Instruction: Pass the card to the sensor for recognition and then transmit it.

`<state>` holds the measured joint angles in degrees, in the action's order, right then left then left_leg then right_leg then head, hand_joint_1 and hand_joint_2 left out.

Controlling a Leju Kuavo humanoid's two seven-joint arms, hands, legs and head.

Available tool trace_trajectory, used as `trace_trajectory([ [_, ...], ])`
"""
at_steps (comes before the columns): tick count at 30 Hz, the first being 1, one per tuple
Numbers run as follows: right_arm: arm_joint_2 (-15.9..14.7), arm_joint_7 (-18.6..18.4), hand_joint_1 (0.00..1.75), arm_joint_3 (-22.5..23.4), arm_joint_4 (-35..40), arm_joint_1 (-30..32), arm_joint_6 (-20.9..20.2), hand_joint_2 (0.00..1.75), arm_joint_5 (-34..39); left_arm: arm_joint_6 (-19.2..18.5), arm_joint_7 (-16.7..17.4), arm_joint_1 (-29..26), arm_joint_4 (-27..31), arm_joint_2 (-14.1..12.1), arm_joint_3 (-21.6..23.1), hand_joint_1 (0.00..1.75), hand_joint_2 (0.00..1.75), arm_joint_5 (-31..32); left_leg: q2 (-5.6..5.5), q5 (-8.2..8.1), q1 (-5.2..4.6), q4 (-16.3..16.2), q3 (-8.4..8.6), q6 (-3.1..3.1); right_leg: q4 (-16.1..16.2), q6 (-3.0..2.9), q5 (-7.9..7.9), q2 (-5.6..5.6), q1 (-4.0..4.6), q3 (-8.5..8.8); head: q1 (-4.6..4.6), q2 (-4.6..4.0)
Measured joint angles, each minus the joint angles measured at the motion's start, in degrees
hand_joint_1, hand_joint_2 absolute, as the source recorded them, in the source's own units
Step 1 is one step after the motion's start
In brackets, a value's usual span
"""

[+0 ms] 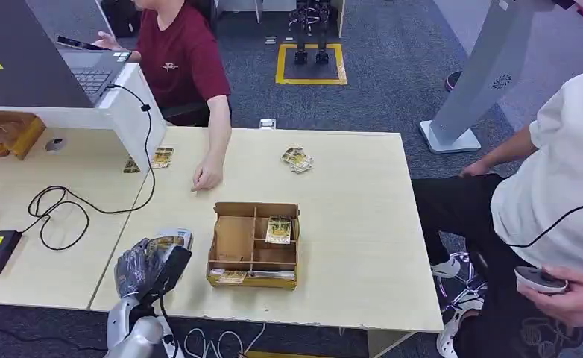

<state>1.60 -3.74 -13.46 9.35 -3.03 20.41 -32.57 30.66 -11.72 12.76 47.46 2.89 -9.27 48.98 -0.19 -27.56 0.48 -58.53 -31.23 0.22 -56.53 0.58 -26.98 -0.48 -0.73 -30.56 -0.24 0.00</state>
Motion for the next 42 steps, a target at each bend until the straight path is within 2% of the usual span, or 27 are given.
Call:
trace_trajectory([
  [2, 0.0, 0.07, 0.0, 0.39, 0.0, 0.03, 0.0, 1.75, -0.04, -3.11, -3.48, -1.53, 3.78, 0.5, 0.0, 1.75, 1.75, -6.64, 0.03, 0.0, 0.0, 0.0, -0.04, 0.0, 0.0, 0.02, 0.02, 0.02, 0.0, -0.06, -0.02, 0.0],
  [4, 0.0, 0.17, 0.0, 0.79, 0.0, 0.04, 0.0, 1.75, -0.07, -5.02, -4.19, -2.77, 7.16, 0.92, 0.04, 1.75, 1.75, -9.5, 0.03, 0.05, 0.0, 0.0, -0.19, 0.06, 0.0, 0.06, 0.08, 0.02, 0.0, -0.24, 0.0, 0.0],
  [12, 0.0, 0.42, 0.0, 1.0, 0.0, 0.05, 0.0, 1.75, -0.07, -6.05, -4.4, -5.68, 12.63, 1.42, 0.09, 1.75, 1.75, -10.87, 0.1, 0.13, 0.0, -0.03, -0.65, 0.05, 0.0, 0.02, 0.22, 0.1, 0.0, -0.75, 0.0, 0.0],
  [15, 0.0, 0.39, 0.0, 1.14, 0.0, 0.05, -0.02, 1.75, -0.11, -7.62, -7.7, -6.39, 14.76, 1.53, 0.15, 1.75, 1.75, -16.66, 0.11, 0.13, 0.0, -0.03, -0.69, 0.05, 0.0, 0.02, 0.22, 0.11, 0.01, -0.8, 0.0, 0.0],
  [18, 0.0, -0.02, 0.0, 1.48, 0.0, 0.07, -0.2, 1.75, -0.48, -8.28, -10.88, -7.26, 19.7, 1.75, 0.28, 1.75, 1.75, -22.47, 0.13, 0.13, 0.0, -0.03, -0.78, 0.05, 0.0, 0.02, 0.22, 0.13, 0.01, -0.89, 0.0, 0.0],
  [20, 0.0, -0.22, 0.0, 1.62, 0.0, 0.06, -0.37, 1.75, -1.07, -8.35, -11.71, -7.37, 23.13, 1.77, 0.28, 1.75, 1.75, -26.23, 0.14, 0.13, 0.0, -0.03, -0.79, 0.05, 0.0, 0.02, 0.22, 0.13, 0.01, -0.9, 0.0, 0.0],
  [24, 0.0, -0.28, 0.0, 1.7, 0.0, 0.03, -0.59, 1.75, -2.16, -6.19, -12.65, -5.94, 27.71, 1.49, 0.26, 1.75, 1.75, -27.34, 0.12, 0.13, 0.0, -0.03, -0.81, 0.05, 0.0, 0.02, 0.23, 0.12, 0.01, -0.9, 0.0, 0.0],
  [31, 0.0, -0.28, 0.0, 1.68, 0.07, -0.1, -1.29, 1.75, -4.41, 2.43, -16.3, 0.21, 26.66, 0.37, 0.09, 1.75, 1.75, -22.69, 0.12, 0.23, 0.01, -0.03, -0.82, 0.04, -0.01, 0.03, 0.32, 0.12, 0.01, -0.91, 0.0, 0.0],
  [36, 0.02, -0.31, 0.0, 1.57, 0.09, -0.39, -1.42, 1.75, -5.18, 3.57, -16.5, 4.08, 24.17, 0.15, 0.09, 1.75, 1.75, -21.17, 0.13, 0.25, 0.0, -0.04, -0.83, 0.01, -0.01, 0.03, 0.35, 0.13, 0.01, -0.94, 0.0, 0.0],
  [42, 0.04, -0.44, 0.0, 1.51, 0.09, -0.53, -1.42, 1.75, -5.27, 3.54, -16.5, 5.8, 22.53, 0.31, 0.09, 1.75, 1.75, -21.06, 0.17, 0.25, 0.0, -0.05, -0.85, 0.01, 0.0, 0.06, 0.38, 0.15, 0.0, -1.0, 0.0, 0.0],
])
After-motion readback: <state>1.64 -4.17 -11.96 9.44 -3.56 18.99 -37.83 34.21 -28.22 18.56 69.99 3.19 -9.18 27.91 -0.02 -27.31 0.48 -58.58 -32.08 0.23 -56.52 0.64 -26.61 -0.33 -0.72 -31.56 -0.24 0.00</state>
